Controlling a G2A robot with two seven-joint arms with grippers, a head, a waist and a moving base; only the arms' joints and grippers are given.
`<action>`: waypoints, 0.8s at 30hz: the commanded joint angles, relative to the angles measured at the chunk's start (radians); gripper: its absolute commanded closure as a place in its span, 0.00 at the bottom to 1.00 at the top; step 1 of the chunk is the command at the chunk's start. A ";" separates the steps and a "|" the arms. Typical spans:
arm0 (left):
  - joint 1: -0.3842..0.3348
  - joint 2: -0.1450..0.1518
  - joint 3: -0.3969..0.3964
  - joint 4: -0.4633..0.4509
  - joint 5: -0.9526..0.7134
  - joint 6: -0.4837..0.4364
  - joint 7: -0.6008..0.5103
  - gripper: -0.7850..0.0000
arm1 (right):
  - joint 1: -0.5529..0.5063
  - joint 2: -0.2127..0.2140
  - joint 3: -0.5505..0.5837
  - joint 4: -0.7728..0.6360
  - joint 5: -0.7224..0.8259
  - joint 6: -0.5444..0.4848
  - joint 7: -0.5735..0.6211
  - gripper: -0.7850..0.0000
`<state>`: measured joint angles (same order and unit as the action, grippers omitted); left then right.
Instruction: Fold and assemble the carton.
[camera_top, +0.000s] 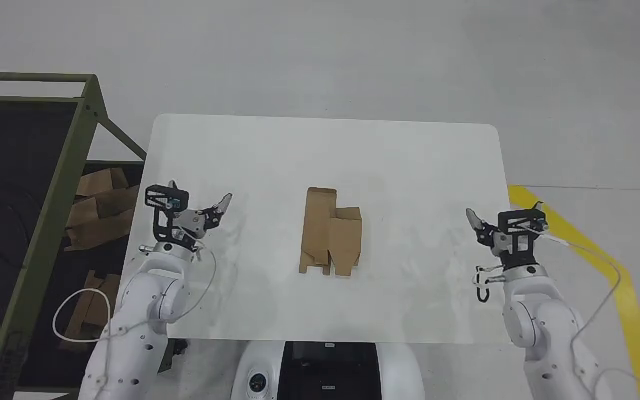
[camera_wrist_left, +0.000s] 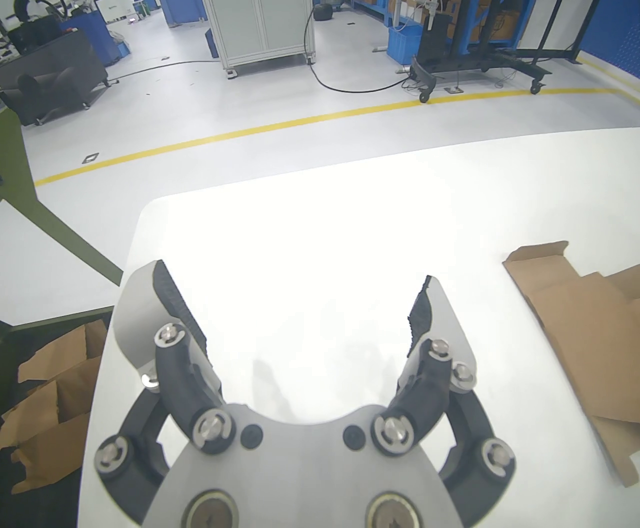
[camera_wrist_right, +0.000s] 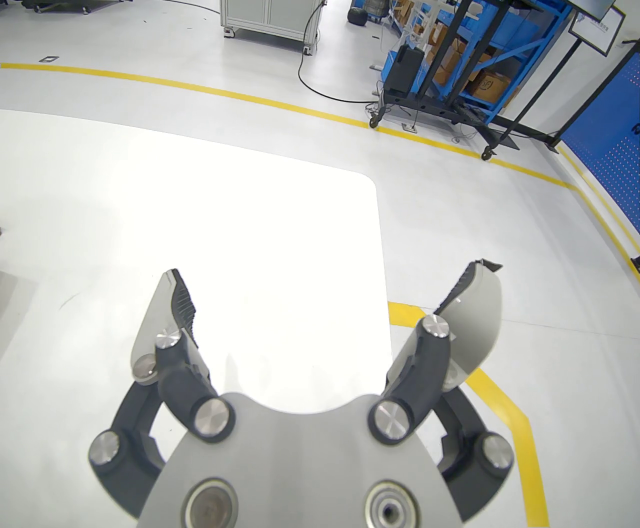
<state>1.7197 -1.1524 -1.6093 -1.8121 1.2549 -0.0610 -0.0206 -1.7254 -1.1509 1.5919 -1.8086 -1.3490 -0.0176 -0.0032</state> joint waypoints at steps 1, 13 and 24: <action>-0.004 -0.002 -0.005 -0.010 -0.055 -0.014 -0.023 0.00 | 0.001 -0.001 -0.004 -0.009 0.011 -0.019 0.004 0.00; -0.013 0.004 -0.104 -0.035 -0.572 -0.244 -0.311 0.00 | -0.004 0.005 0.025 -0.130 0.231 -0.257 0.179 0.00; 0.001 0.020 -0.174 -0.059 -0.737 -0.335 -0.500 0.00 | 0.015 0.009 0.030 -0.181 0.357 -0.367 0.248 0.00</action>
<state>1.7204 -1.1325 -1.7840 -1.8713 0.5168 -0.3969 -0.5214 -1.7099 -1.1419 1.6217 -1.9898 -0.9911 -0.3864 0.2460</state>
